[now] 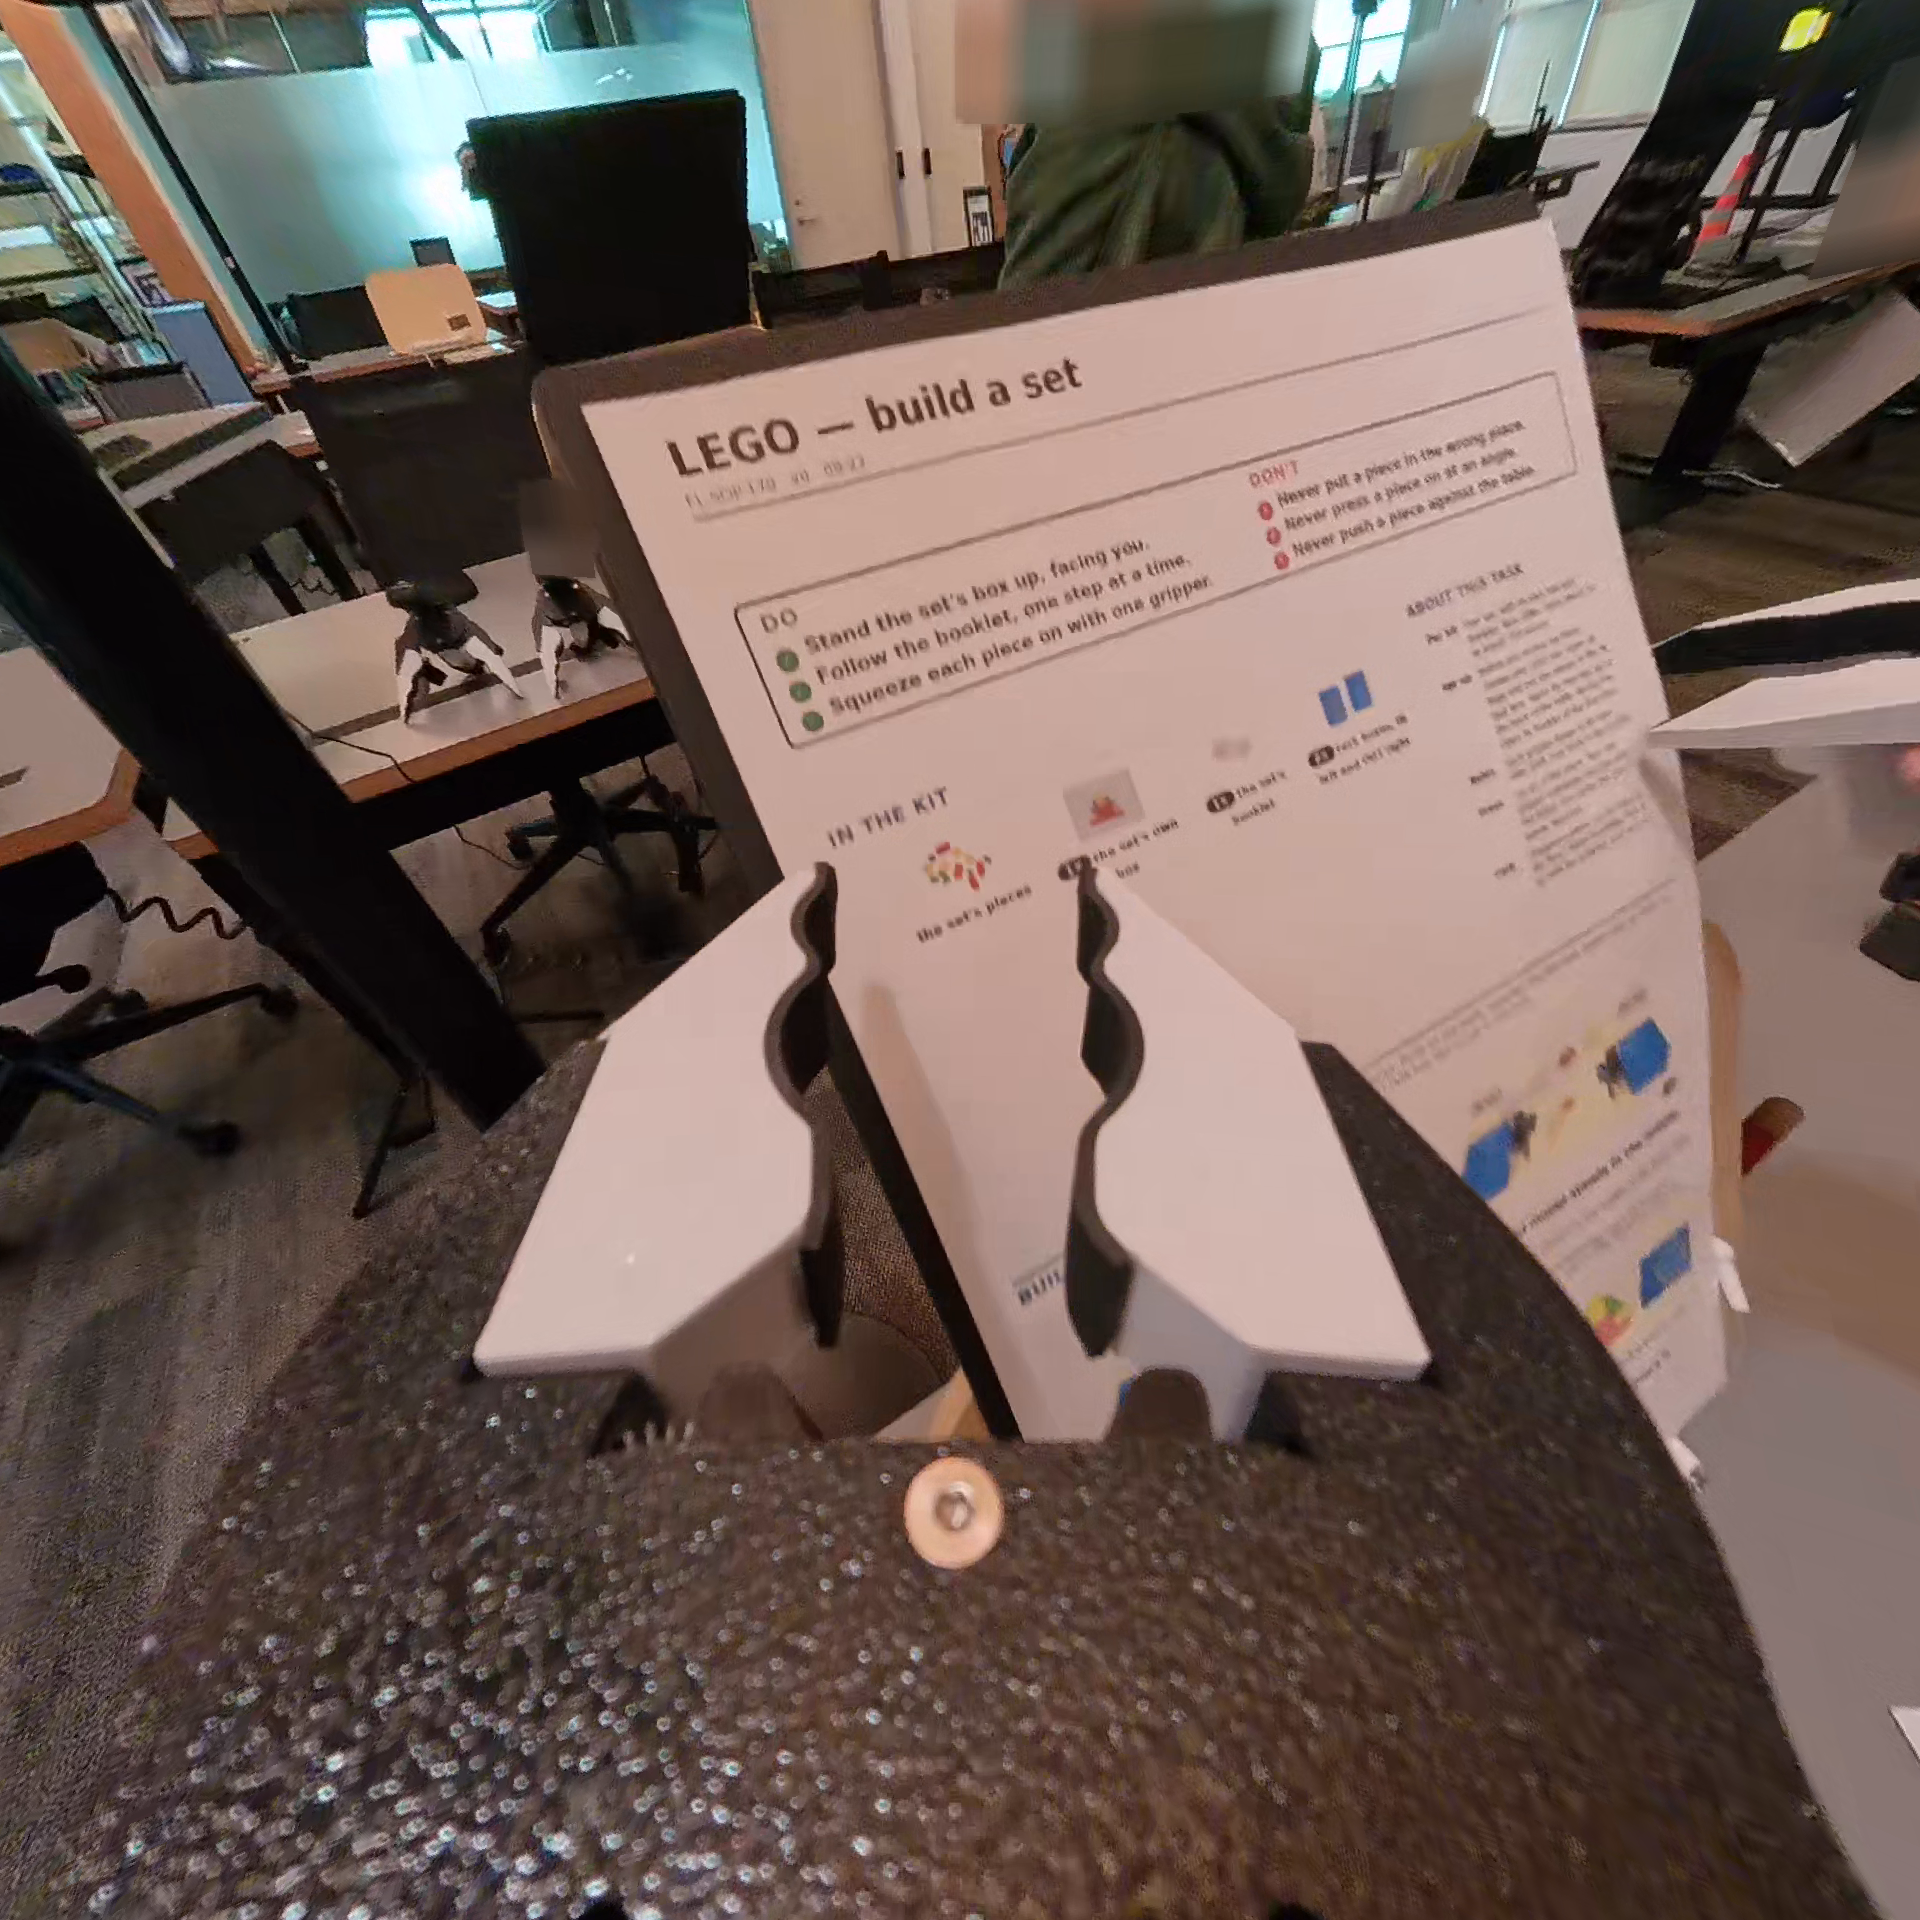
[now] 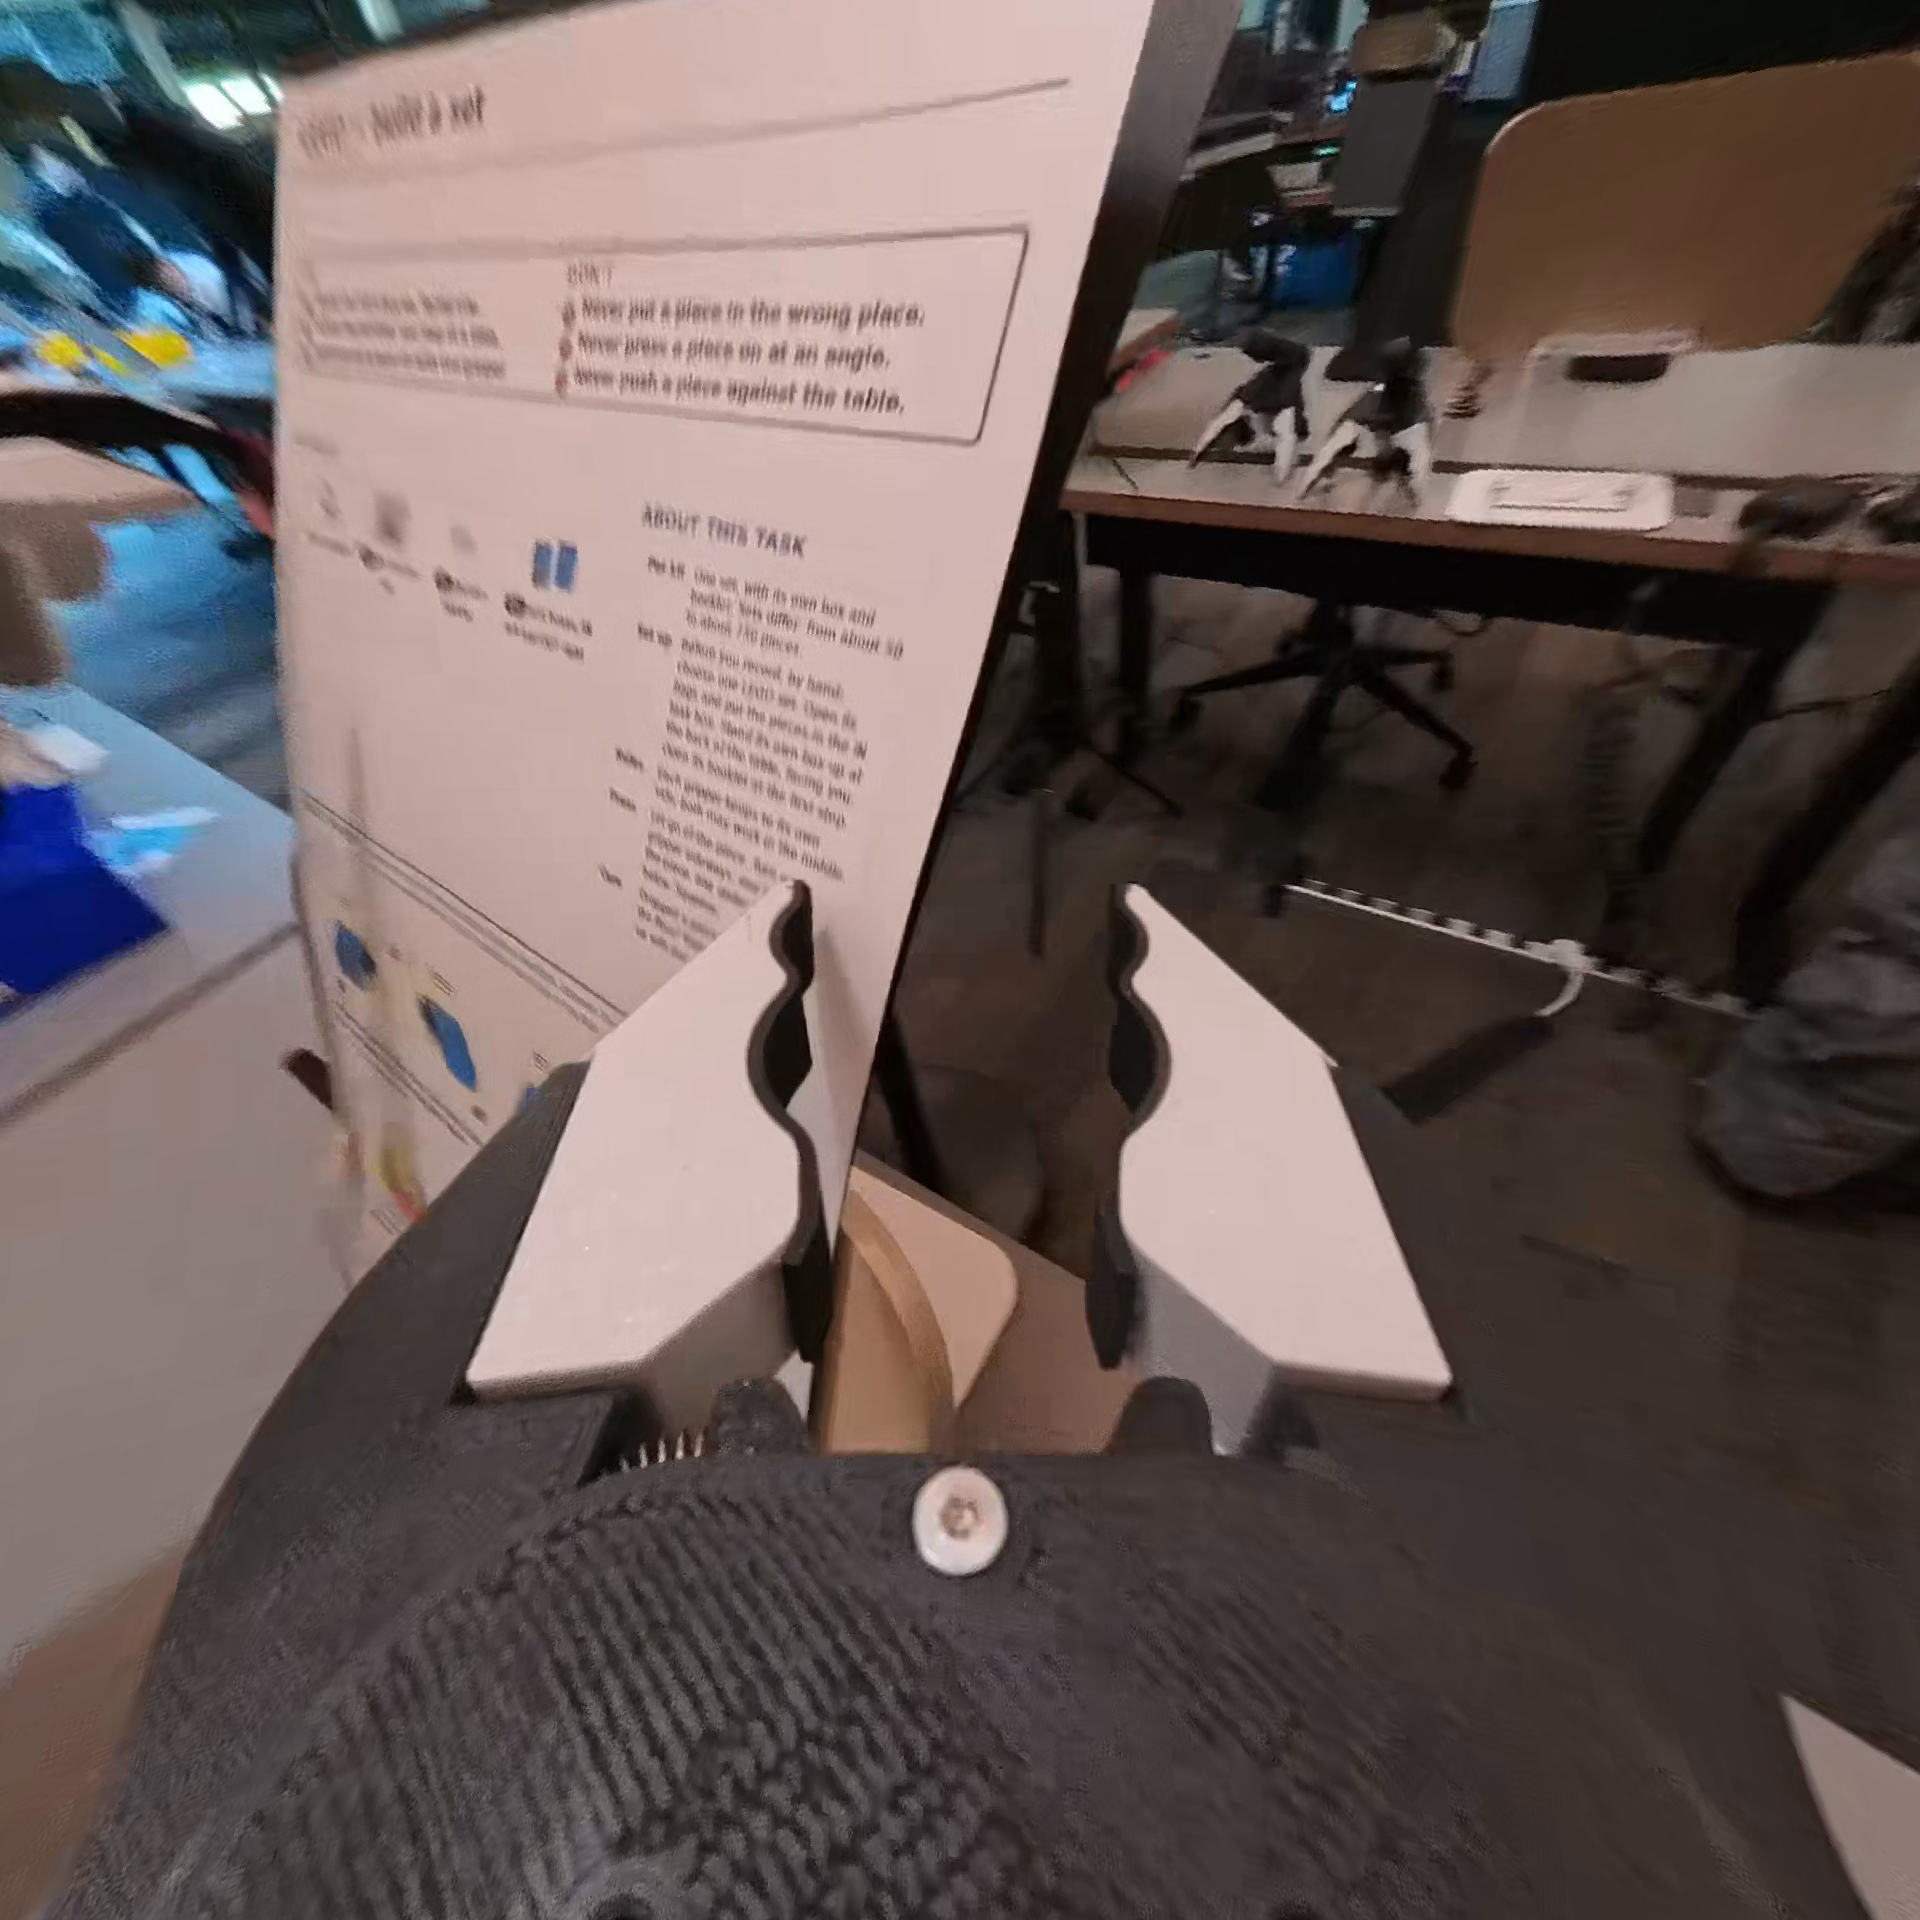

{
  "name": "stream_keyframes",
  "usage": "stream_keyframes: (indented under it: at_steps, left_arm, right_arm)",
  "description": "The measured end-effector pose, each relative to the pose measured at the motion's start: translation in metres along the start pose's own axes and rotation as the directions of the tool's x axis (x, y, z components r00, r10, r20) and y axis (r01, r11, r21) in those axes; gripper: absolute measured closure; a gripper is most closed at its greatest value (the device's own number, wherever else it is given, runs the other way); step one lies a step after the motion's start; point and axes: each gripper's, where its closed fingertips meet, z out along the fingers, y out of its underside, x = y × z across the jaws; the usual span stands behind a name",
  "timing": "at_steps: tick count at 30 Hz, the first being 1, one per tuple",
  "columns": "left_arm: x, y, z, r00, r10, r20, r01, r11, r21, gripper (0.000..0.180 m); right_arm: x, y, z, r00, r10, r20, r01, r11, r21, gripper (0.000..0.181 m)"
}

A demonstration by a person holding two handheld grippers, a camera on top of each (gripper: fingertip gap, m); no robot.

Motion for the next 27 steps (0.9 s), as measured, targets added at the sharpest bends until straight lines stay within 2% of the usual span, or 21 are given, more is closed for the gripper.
stream_keyframes:
  at_steps: [1, 5, 12, 18, 20, 21, 24, 27]
  left_arm:
    - [-0.003, 0.001, 0.004, 1.0, -0.003, 0.018, 0.003, 1.0, -0.01, 0.136]
    - [-0.002, 0.015, 0.011, 0.997, 0.018, 0.07, -0.013, 0.998, -0.069, 0.138]
    - [0.028, 0.031, 0.025, 0.996, 0.082, 0.033, -0.079, 0.993, -0.088, 0.14]
    - [0.036, 0.012, 0.02, 0.996, 0.08, 0.032, -0.08, 0.997, 0.01, 0.136]
    - [0.033, 0.008, 0.017, 0.996, 0.082, 0.036, -0.084, 0.996, 0.034, 0.134]
    - [0.031, 0.01, 0.016, 0.995, 0.088, 0.039, -0.088, 0.996, 0.024, 0.133]
    - [0.027, 0.017, 0.016, 0.995, 0.095, 0.037, -0.095, 0.995, -0.013, 0.128]
    - [0.025, 0.014, 0.011, 0.992, 0.115, 0.06, -0.115, 0.993, 0.003, 0.127]
  right_arm:
    - [0.002, 0.0, 0.004, 1.0, 0.029, 0.006, -0.029, 1.0, -0.001, 0.129]
    - [-0.013, -0.003, 0.008, 0.996, 0.023, 0.084, -0.026, 0.999, 0.039, 0.165]
    - [-0.015, -0.005, 0.003, 0.998, 0.014, 0.066, -0.021, 0.994, 0.107, 0.171]
    - [-0.017, -0.007, -0.002, 0.994, -0.105, 0.014, 0.104, 0.992, 0.077, 0.171]
    - [-0.013, -0.009, -0.005, 0.994, -0.107, -0.014, 0.108, 0.988, 0.108, 0.176]
    - [-0.016, -0.012, -0.006, 0.994, -0.106, 0.005, 0.105, 0.986, 0.129, 0.181]
    - [-0.01, -0.014, -0.004, 0.991, -0.127, -0.029, 0.129, 0.986, 0.108, 0.181]
    - [-0.012, -0.035, -0.012, 0.985, -0.163, -0.048, 0.169, 0.967, 0.189, 0.181]
